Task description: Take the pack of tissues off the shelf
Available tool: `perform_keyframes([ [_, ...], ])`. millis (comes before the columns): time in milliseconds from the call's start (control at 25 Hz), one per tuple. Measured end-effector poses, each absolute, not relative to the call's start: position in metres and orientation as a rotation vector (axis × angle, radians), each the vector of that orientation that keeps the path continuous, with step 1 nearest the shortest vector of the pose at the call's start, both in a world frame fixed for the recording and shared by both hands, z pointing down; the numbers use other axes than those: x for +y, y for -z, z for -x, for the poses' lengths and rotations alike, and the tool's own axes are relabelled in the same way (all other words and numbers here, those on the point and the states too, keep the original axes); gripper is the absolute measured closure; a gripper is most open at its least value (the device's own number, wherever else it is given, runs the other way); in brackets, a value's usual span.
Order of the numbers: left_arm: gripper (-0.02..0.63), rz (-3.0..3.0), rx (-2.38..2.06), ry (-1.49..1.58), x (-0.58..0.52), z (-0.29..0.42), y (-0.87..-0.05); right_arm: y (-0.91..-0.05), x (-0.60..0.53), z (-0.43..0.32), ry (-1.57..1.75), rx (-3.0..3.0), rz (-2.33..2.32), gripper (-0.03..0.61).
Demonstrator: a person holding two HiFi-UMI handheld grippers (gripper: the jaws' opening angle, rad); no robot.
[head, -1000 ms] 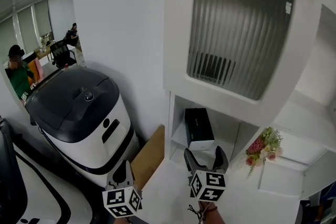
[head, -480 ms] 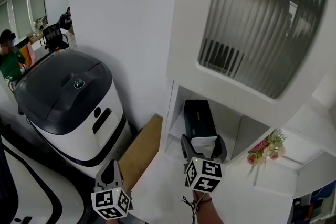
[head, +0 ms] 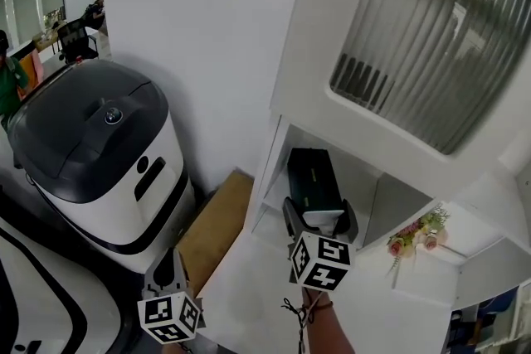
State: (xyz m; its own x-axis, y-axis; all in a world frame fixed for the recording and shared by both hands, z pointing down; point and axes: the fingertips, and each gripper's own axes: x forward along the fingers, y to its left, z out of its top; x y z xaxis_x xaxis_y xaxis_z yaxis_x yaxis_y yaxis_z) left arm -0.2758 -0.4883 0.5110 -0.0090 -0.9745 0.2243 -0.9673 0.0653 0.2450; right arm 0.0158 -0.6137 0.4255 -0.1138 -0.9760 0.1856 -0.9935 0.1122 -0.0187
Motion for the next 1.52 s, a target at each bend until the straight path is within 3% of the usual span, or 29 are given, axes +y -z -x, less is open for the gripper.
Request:
perform_keyframes([
  [1000,0.595,-1.950,-2.042,0.037,-0.483,0.285,-0.500,-0.426,-0.616,-0.019,-0.245,-2.198,-1.995,0.158],
  [1520,0.595,-1.998,-2.049,0.052,-0.470,0.267,-0.477,-0.406,-0.590,-0.019,-0.218,-2.282,-2.028,0.160],
])
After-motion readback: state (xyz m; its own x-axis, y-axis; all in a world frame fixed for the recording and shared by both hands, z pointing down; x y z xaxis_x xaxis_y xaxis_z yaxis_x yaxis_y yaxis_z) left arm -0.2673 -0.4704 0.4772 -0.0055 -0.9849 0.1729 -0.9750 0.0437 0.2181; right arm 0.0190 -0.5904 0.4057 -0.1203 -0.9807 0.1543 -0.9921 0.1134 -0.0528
